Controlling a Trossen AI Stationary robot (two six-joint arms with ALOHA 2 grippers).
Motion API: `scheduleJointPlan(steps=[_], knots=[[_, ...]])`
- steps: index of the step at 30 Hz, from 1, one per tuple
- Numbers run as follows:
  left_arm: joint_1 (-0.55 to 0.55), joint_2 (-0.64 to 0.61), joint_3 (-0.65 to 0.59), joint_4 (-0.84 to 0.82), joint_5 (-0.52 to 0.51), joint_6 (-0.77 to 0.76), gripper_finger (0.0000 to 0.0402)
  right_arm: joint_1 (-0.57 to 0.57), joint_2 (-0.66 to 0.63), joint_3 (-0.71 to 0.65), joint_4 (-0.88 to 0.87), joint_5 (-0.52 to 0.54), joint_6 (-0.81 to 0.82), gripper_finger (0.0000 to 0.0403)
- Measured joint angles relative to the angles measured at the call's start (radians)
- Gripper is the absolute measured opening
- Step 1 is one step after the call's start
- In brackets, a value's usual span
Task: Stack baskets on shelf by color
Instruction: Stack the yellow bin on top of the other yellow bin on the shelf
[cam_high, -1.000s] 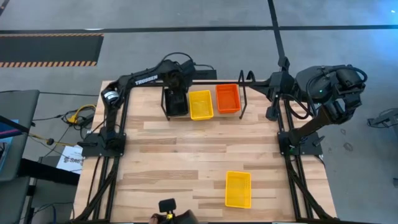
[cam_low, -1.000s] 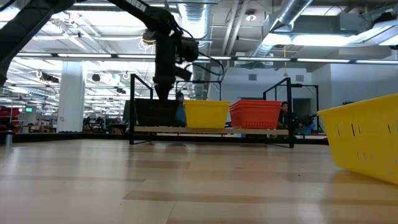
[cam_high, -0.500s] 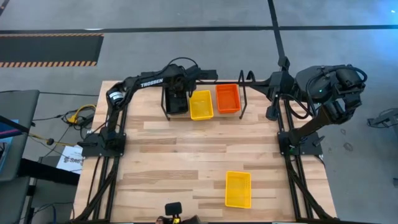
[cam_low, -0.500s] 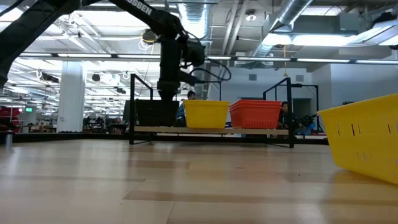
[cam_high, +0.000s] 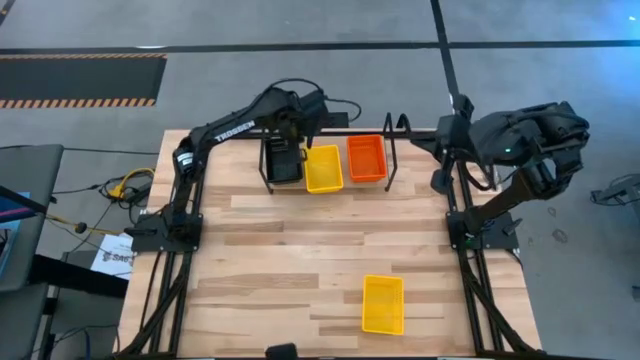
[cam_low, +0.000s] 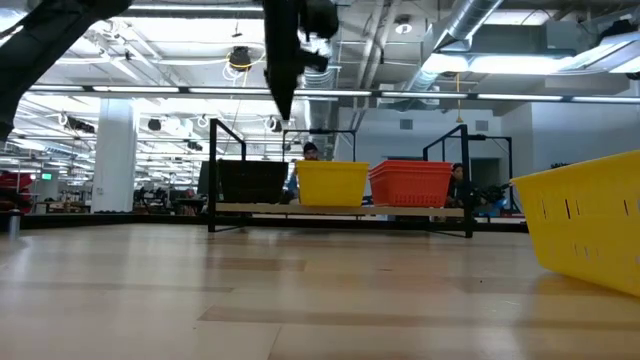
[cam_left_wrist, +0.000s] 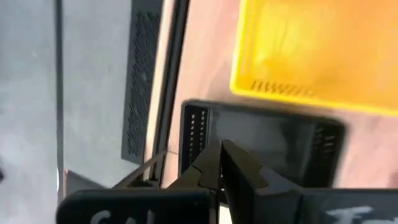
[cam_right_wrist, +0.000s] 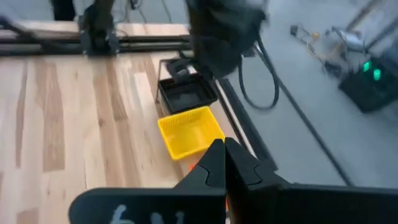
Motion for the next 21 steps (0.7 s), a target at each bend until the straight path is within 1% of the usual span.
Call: scheduleJointPlan(steps=[2, 4, 6, 8, 10, 13, 16, 18, 21], knots=[[-0.027, -0.001, 0.081, -0.033, -0.001, -0.023, 0.0001, -0.016, -0.001, -0.017, 0.009, -0.001, 0.048, 0.0008], [-0.06, -0.003, 0.15, -0.062, -0.002, -0.039, 0.0, -0.03, 0.0, -0.027, 0.001, -0.024, 0.051, 0.0008], [-0.098, -0.051, 0.117, -0.02, -0.021, -0.042, 0.0, -0.047, 0.007, -0.032, 0.002, -0.029, 0.052, 0.0008], [-0.142, -0.092, 0.101, -0.024, -0.043, -0.061, 0.0, -0.067, 0.012, -0.035, 0.001, -0.031, 0.037, 0.0008], [-0.184, -0.125, 0.1, -0.047, -0.078, -0.114, 0.0, -0.088, 0.023, -0.036, 0.0, -0.031, 0.007, 0.0008], [-0.253, -0.169, 0.1, -0.07, -0.183, -0.192, 0.0, -0.12, 0.039, -0.036, 0.002, -0.03, -0.06, 0.0008], [-0.322, -0.214, 0.1, -0.107, -0.291, -0.286, 0.0, -0.144, 0.062, -0.034, 0.011, -0.032, -0.066, 0.0008], [-0.368, -0.24, 0.1, -0.108, -0.339, -0.356, 0.0, -0.156, 0.081, -0.035, 0.005, -0.072, -0.069, 0.0008], [-0.439, -0.276, 0.098, -0.109, -0.361, -0.434, 0.0, -0.169, 0.104, -0.036, 0.001, -0.185, -0.055, 0.0009]])
